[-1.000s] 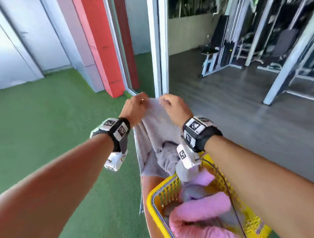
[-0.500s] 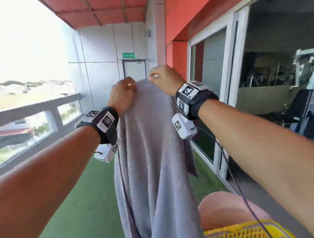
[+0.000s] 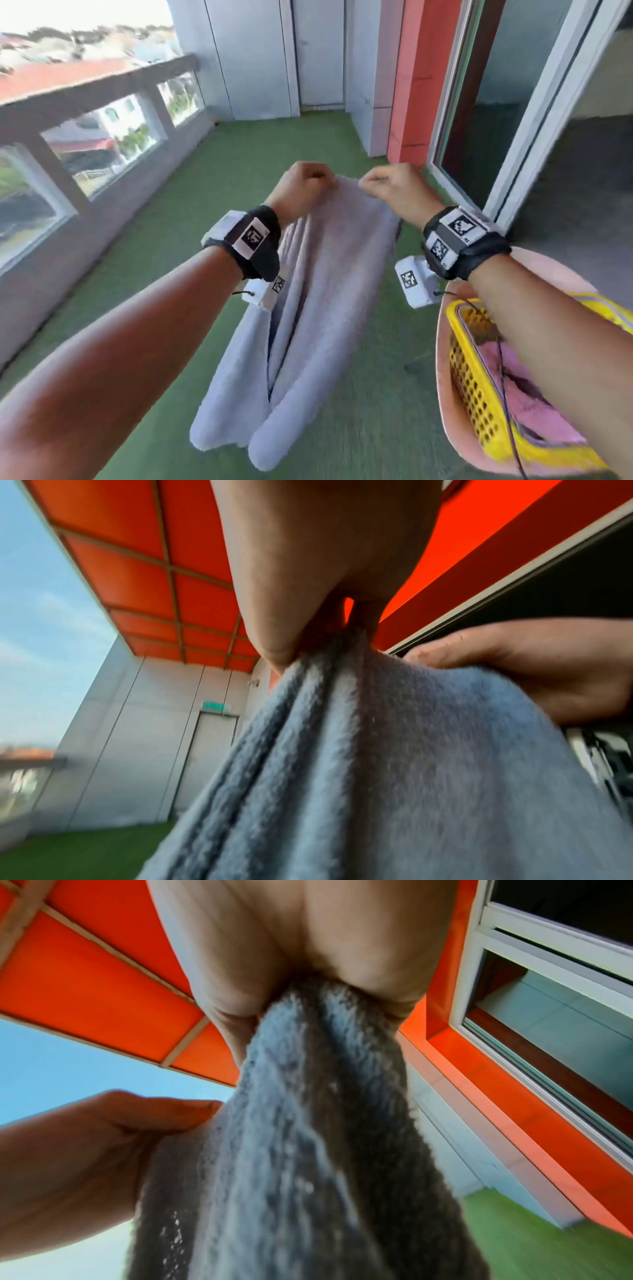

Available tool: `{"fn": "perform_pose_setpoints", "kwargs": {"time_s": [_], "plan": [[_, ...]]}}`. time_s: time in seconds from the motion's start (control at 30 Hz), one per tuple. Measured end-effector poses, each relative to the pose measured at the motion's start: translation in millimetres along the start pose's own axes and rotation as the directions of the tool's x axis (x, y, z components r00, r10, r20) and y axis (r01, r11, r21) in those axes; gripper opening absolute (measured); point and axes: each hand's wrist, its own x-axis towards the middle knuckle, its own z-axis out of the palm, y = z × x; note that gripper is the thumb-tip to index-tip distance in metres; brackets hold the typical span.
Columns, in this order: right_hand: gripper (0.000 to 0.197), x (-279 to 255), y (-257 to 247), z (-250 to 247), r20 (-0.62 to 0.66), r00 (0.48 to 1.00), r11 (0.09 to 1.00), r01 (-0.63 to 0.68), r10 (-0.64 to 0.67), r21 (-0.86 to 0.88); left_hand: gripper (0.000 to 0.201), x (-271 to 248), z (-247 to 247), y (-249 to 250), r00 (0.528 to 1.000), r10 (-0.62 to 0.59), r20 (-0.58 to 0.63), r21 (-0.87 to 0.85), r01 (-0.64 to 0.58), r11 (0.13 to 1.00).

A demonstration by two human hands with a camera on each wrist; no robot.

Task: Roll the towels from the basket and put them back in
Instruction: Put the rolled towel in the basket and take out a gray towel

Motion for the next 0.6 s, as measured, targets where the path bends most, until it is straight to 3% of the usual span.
{"fn": "perform_pose_setpoints", "kwargs": {"time_s": [0.1, 0.2, 0.27, 0.43, 0.6], "plan": [[0.012, -47, 34, 43, 0.124, 0.982, 0.967, -0.167, 0.145, 0.193, 0.02, -38, 29, -40, 0.975, -0.123, 0.183, -0.129, 0.148, 0.98], [0.016, -83, 52, 71, 0.29, 0.929, 0.847, -0.339, 0.232, 0.409, 0.021, -57, 47, -63, 0.94, -0.152, 0.304, -0.143, 0.203, 0.969], [0.015, -98, 53, 83, 0.351, 0.906, 0.815, -0.381, 0.236, 0.436, 0.021, -62, 52, -68, 0.923, -0.156, 0.352, -0.141, 0.217, 0.966], [0.034, -96, 50, 76, 0.263, 0.947, 0.926, -0.256, 0.183, 0.277, 0.012, -66, 42, -66, 0.9, -0.165, 0.404, -0.255, 0.284, 0.924], [0.018, -87, 34, 49, 0.098, 0.99, 0.962, -0.122, 0.101, 0.246, 0.016, -76, 39, -65, 0.858, -0.092, 0.505, -0.459, 0.357, 0.813]]}}
